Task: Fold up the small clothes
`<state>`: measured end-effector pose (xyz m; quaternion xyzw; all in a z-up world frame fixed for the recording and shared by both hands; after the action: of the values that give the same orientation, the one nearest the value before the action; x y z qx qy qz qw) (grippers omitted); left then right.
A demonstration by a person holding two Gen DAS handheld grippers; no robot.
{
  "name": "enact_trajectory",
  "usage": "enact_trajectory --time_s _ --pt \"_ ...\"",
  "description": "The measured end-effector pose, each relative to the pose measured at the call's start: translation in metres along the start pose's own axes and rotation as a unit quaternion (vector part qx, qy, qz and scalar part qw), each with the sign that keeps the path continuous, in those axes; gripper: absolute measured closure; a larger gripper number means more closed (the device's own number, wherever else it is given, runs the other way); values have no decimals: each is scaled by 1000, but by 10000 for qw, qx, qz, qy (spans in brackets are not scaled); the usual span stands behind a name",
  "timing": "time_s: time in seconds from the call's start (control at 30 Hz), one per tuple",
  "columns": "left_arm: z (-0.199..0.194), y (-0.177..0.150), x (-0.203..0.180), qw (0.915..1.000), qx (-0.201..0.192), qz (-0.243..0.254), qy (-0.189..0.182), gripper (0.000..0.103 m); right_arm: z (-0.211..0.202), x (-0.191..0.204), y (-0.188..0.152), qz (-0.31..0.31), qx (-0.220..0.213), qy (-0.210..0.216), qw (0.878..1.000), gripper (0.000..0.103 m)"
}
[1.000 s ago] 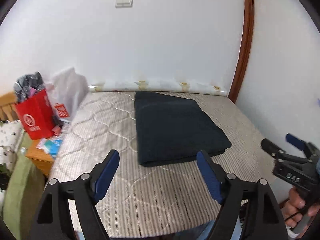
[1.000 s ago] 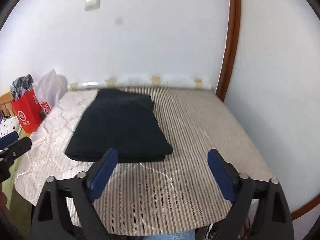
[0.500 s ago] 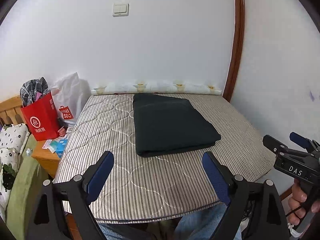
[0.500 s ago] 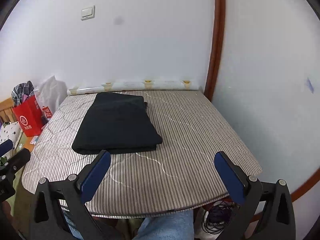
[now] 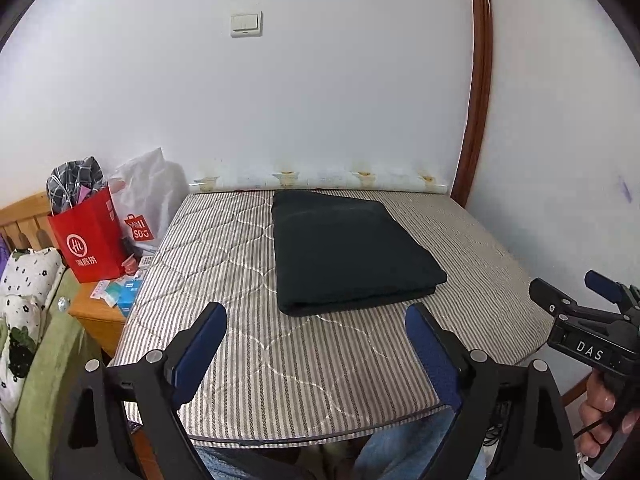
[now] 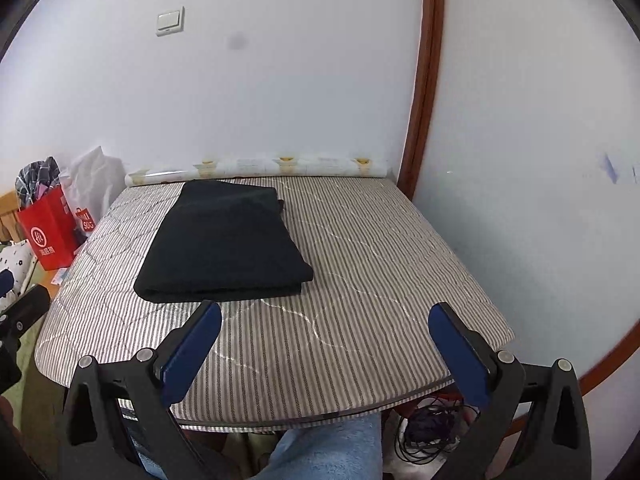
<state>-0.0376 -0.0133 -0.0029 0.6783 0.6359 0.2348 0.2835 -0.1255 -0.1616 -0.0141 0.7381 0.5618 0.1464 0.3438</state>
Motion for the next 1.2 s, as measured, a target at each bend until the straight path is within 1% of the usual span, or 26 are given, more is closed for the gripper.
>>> enact_trajectory --time_s 0.1,0.27,1.2 --pt "1 -1 0 10000 26 18 14 13 1 1 -1 15 38 79 10000 1" --pt "3 -2 2 10000 87 -21 -24 13 0 1 -1 -1 3 -41 10000 1" --pt "4 -5 2 9999 144 -42 -37 13 0 5 -6 -25 30 16 10000 1"
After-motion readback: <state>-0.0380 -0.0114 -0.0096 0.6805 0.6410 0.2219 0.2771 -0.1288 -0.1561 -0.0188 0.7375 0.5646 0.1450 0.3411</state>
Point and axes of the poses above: each gripper's, at about its wrist camera, not at the fingertips, and z roughly the way its jaws point, x to its left, y to its top, the point moved 4 cm from there along z, roughly the way its jaws point, and after that the axes turned 12 degrees about x, right-handed, at the moved point
